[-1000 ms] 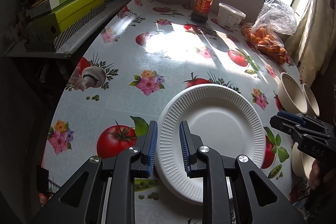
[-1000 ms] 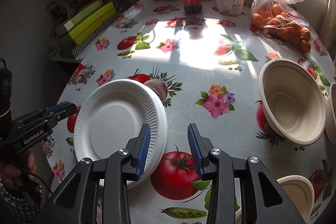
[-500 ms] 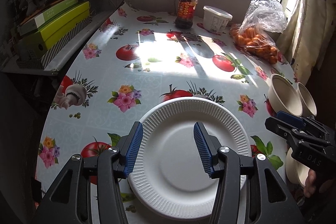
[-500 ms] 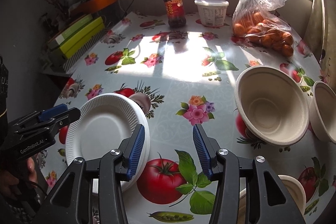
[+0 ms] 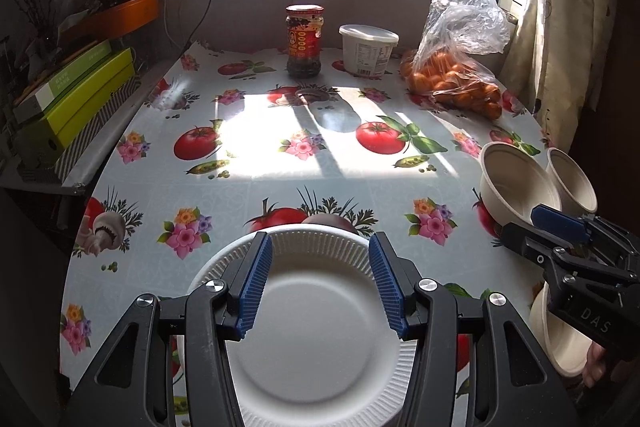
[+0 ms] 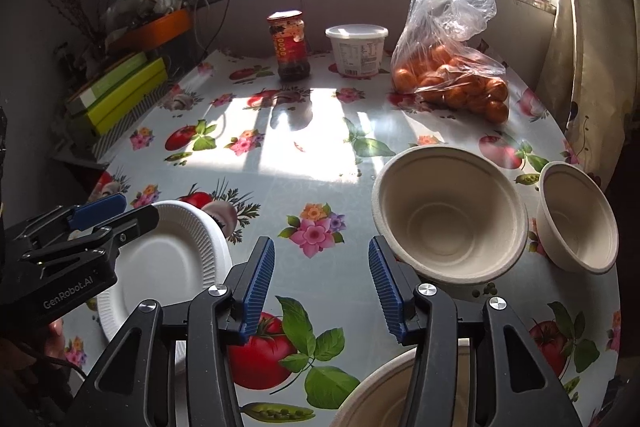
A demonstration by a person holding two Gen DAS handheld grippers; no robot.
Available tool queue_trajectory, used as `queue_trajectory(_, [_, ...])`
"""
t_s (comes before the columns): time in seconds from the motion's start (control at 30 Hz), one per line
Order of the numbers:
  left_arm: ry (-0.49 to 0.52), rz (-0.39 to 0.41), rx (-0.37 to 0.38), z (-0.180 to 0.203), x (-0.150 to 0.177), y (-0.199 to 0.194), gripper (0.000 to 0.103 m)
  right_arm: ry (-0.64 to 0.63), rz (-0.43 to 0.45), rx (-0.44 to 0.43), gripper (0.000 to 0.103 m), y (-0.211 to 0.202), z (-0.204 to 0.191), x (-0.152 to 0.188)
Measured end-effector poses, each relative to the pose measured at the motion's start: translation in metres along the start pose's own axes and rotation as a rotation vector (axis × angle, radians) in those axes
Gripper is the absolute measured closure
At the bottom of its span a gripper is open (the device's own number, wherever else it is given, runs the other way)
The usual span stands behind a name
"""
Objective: Organize plates and bowls
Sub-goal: 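Move the left gripper to the rim of a beige paper bowl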
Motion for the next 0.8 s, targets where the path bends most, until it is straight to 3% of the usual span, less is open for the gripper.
queue_trajectory(0.47, [0.044,-0.051,0.122,0.059,-0.007,0.018,0.051,0.089,0.016,0.108,0.049,-0.023,0.063,0.014])
queue_trajectory(0.8, [0.060,-0.078,0.143,0.088,-0.009,0.028,0.051,0.128,0.014,0.162,0.049,-0.033,0.099,0.021])
Point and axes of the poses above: each gripper's, at about its wrist camera, not at the fingertips, and y roughly the way its jaws point, z to its right, x to its underside, the point moved 2 cm from there along y, roughly the way its jaws point, and after that the axes turned 8 degrees about -y, right-handed, at the moved point
